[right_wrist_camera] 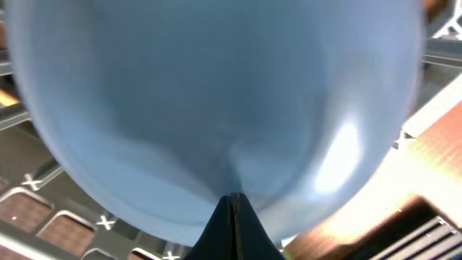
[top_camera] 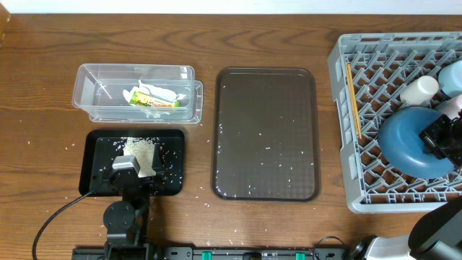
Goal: Sort waste into correct bins and load items into the dishwasher rack
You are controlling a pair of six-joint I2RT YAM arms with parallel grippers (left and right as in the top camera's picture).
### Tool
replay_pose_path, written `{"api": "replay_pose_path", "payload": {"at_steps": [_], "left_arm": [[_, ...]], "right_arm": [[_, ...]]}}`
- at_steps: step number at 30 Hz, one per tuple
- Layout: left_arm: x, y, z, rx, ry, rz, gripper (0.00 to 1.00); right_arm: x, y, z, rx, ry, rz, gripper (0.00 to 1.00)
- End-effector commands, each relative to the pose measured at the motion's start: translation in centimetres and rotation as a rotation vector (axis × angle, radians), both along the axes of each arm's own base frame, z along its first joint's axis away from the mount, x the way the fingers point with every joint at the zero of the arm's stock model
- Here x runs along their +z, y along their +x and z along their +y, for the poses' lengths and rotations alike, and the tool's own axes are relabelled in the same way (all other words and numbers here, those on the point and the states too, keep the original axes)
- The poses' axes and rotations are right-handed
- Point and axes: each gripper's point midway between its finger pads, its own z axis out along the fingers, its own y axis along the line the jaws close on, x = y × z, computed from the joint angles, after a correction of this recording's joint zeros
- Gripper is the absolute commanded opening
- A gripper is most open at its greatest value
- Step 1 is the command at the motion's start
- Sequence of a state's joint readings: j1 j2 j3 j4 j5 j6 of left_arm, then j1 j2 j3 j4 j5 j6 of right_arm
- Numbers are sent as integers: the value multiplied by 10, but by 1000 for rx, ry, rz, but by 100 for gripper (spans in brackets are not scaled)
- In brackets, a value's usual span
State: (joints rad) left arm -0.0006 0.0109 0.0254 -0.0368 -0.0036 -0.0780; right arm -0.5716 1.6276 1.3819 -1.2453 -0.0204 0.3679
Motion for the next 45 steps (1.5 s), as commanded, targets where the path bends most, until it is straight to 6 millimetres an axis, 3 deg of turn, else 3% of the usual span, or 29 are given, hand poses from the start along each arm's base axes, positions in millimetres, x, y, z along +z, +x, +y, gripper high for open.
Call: {"api": "replay_pose_path", "payload": {"at_steps": [1,6,10,11,12,14,16,17,24,32,35,37,45], "left_arm": [[-17,-1,4,20,8,49,89],[-17,-1,4,20,8,49,89],[-17,-1,4,20,8,49,89],[-17,-1,4,20,8,49,89],[-17,-1,4,20,8,49,89],[-17,-1,4,20,8,49,89],[-17,-1,4,20,8,49,89],[-17,-1,4,20,8,49,89],[-17,-1,4,20,8,49,89],[-17,-1,4,20,8,49,89],[-17,-1,4,20,8,49,89],[-17,-1,4,20,8,49,89],[-17,-1,4,20,8,49,89]], "right_arm": [[19,-2,-3,-16,-63,-33,1],[61,-3,3,-8,-120,-173,2],[104,-3,19,68,-151,-342,15],[114,0,26,104,-146,-396,22],[126,3,35,148,-137,-462,34],[149,9,54,225,-110,-589,65],[172,13,72,298,-88,-709,84],[183,13,79,321,-81,-763,89],[231,2,105,408,-128,-963,93],[259,-14,114,448,-237,-1059,89],[260,-18,117,454,-253,-1077,89],[257,-19,117,449,-246,-1071,99],[247,-18,116,438,-213,-1036,99]]}}
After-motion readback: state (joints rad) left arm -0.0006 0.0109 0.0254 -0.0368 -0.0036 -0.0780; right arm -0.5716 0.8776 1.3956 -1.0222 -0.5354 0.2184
